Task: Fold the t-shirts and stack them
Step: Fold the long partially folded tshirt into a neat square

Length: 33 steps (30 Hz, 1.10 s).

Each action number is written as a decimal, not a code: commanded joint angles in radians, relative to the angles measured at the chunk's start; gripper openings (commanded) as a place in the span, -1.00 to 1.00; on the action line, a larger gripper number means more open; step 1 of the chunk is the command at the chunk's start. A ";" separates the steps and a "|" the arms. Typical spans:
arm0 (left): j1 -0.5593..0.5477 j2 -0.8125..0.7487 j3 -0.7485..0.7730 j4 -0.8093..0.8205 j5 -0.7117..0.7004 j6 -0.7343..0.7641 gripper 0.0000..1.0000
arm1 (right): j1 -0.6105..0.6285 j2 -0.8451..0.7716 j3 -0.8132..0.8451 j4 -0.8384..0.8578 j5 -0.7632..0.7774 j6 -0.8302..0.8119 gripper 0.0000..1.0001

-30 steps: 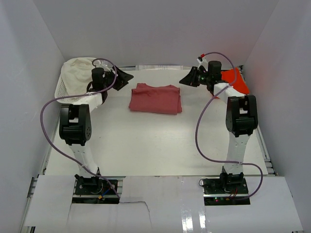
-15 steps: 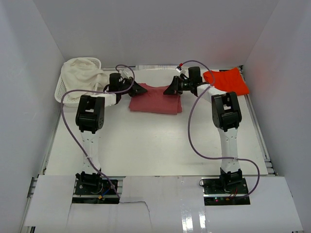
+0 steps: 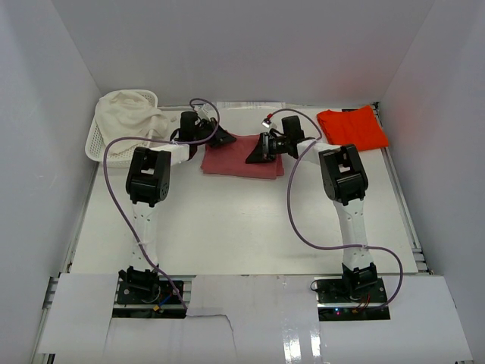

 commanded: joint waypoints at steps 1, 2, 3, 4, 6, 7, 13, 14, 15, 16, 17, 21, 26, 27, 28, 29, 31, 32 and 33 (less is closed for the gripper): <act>-0.001 -0.028 0.031 0.030 -0.095 0.034 -0.94 | 0.021 -0.036 -0.047 0.029 -0.045 -0.003 -0.85; -0.003 -0.019 0.059 0.029 -0.111 0.043 -0.93 | 0.024 -0.036 -0.049 0.020 -0.045 -0.003 -0.84; -0.004 -0.007 0.073 0.026 -0.111 0.044 -0.92 | 0.028 -0.031 -0.049 0.011 -0.048 -0.003 -0.85; -0.004 0.006 0.102 0.021 -0.102 0.038 -0.92 | 0.032 -0.026 -0.049 0.002 -0.053 -0.005 -0.85; -0.007 0.044 0.123 0.015 -0.102 0.034 -0.91 | 0.039 -0.023 -0.053 -0.009 -0.047 -0.006 -0.85; -0.007 0.056 0.129 0.015 -0.105 0.037 -0.91 | 0.042 -0.026 -0.058 -0.016 -0.045 -0.011 -0.85; -0.006 0.121 0.177 0.009 -0.174 0.096 -0.91 | 0.044 -0.026 -0.069 -0.084 0.010 -0.064 -0.85; -0.006 0.128 0.191 -0.009 -0.168 0.099 -0.91 | 0.044 -0.023 -0.064 -0.095 0.016 -0.078 -0.85; -0.004 0.133 0.205 -0.018 -0.161 0.105 -0.91 | 0.044 -0.022 -0.061 -0.098 0.021 -0.083 -0.85; -0.006 0.127 0.199 -0.022 -0.158 0.106 -0.91 | 0.044 -0.022 -0.060 -0.098 0.026 -0.086 -0.85; -0.007 0.118 0.188 -0.022 -0.166 0.117 -0.91 | 0.044 -0.023 -0.061 -0.098 0.035 -0.091 -0.85; -0.009 0.081 0.117 -0.032 -0.218 0.165 -0.90 | 0.047 -0.019 -0.052 -0.141 0.042 -0.100 -0.85; -0.015 -0.012 -0.053 -0.040 -0.267 0.142 -0.92 | 0.050 -0.040 -0.095 -0.228 0.079 -0.160 -0.84; -0.021 -0.038 -0.097 -0.032 -0.281 0.140 -0.93 | 0.050 -0.060 -0.115 -0.228 0.084 -0.166 -0.84; -0.029 -0.066 -0.193 -0.013 -0.317 0.139 -0.94 | 0.050 -0.069 -0.138 -0.228 0.087 -0.169 -0.85; -0.044 -0.100 -0.243 -0.006 -0.339 0.139 -0.94 | 0.051 -0.080 -0.183 -0.228 0.087 -0.173 -0.85; -0.061 -0.201 -0.332 -0.003 -0.387 0.142 -0.95 | 0.058 -0.123 -0.237 -0.231 0.089 -0.183 -0.85; -0.078 -0.238 -0.419 -0.005 -0.432 0.146 -0.96 | 0.059 -0.140 -0.268 -0.227 0.093 -0.186 -0.85; -0.081 -0.313 -0.467 -0.005 -0.447 0.140 -0.96 | 0.067 -0.185 -0.340 -0.222 0.096 -0.187 -0.85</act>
